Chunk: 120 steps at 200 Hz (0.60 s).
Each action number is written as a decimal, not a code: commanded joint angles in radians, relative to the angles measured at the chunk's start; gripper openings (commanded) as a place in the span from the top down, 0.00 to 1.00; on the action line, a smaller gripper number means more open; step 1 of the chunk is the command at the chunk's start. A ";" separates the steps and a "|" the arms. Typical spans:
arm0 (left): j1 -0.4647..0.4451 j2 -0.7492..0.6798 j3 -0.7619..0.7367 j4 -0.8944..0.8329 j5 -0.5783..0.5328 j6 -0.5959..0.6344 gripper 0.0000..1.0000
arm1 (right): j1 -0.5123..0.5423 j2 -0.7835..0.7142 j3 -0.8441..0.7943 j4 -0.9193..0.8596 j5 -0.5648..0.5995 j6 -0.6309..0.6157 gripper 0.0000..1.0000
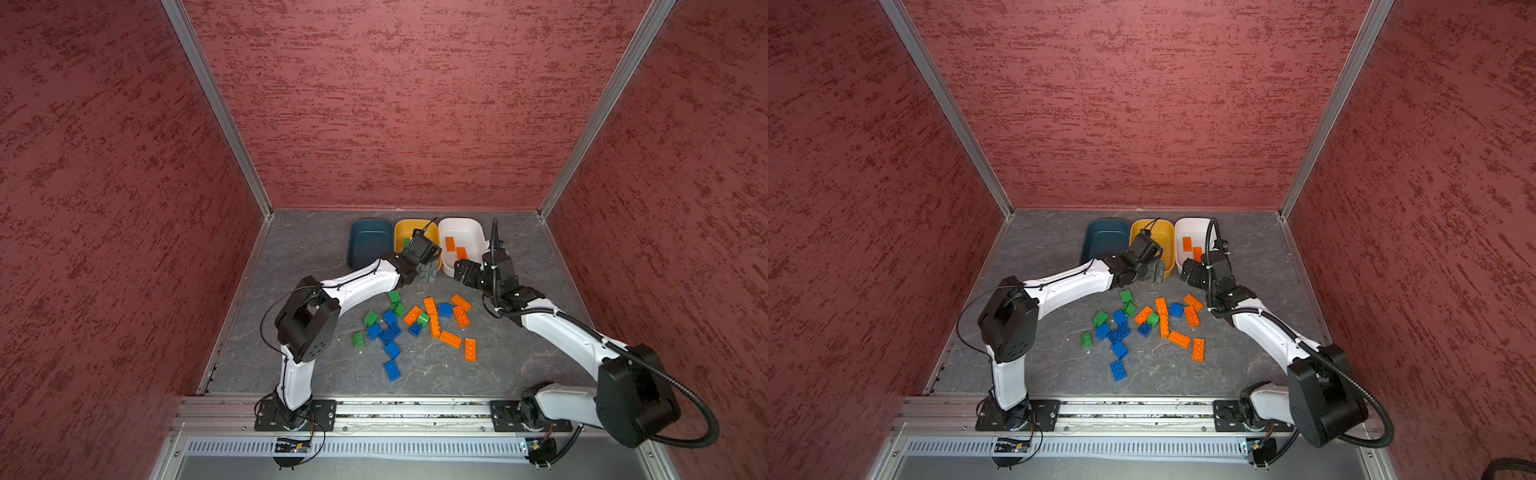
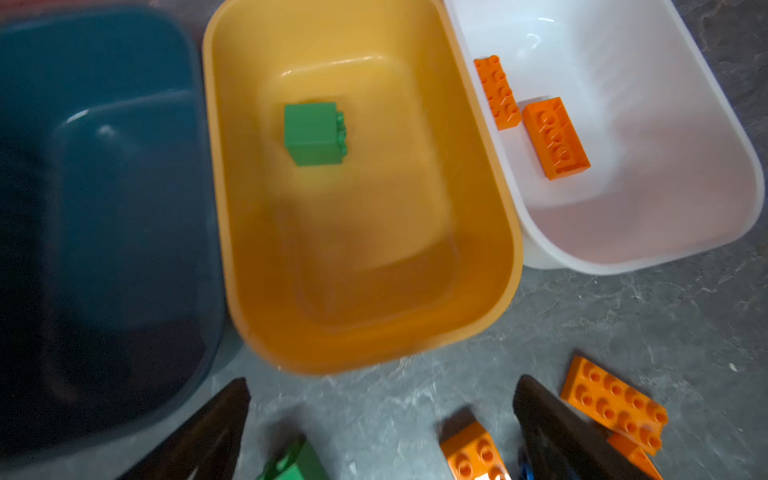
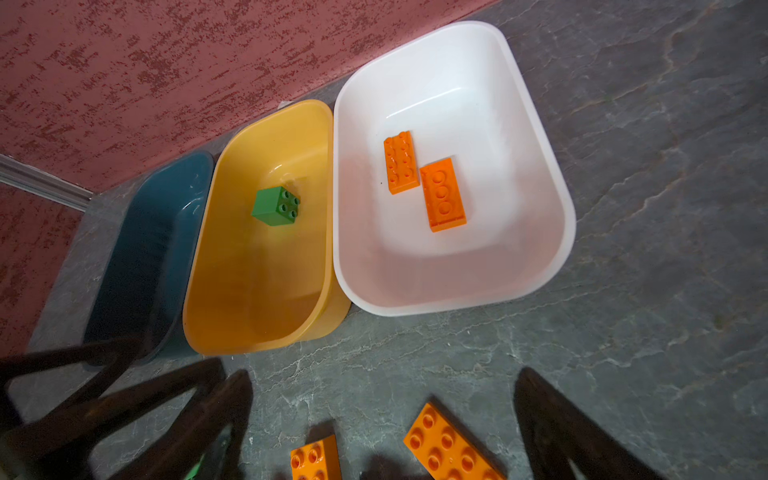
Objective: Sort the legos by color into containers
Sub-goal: 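Lower the left gripper onto another green brick and grasp it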
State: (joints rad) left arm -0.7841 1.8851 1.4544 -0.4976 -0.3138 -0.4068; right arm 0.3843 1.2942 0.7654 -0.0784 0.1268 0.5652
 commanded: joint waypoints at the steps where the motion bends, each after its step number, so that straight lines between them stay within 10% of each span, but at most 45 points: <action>1: 0.012 -0.045 -0.120 -0.048 0.005 -0.164 0.01 | -0.002 0.015 0.022 0.025 -0.035 0.002 0.01; 120: 0.105 0.091 -0.187 0.018 0.163 -0.325 0.42 | -0.001 0.005 0.013 0.039 -0.105 -0.035 0.01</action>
State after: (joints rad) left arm -0.6880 1.9377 1.2446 -0.4927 -0.1913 -0.7147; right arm 0.3843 1.3239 0.7658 -0.0494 0.0032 0.5377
